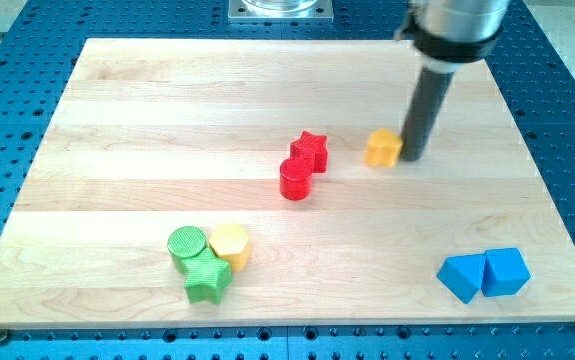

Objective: Move the heart right to the green star

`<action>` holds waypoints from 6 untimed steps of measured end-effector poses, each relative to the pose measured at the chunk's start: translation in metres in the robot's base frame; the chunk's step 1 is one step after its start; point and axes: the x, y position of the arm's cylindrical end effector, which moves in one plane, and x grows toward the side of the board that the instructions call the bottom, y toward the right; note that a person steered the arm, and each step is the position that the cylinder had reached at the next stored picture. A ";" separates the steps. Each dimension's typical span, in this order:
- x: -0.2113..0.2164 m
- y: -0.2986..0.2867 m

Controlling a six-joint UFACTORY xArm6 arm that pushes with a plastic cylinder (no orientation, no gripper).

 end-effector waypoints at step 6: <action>0.123 -0.111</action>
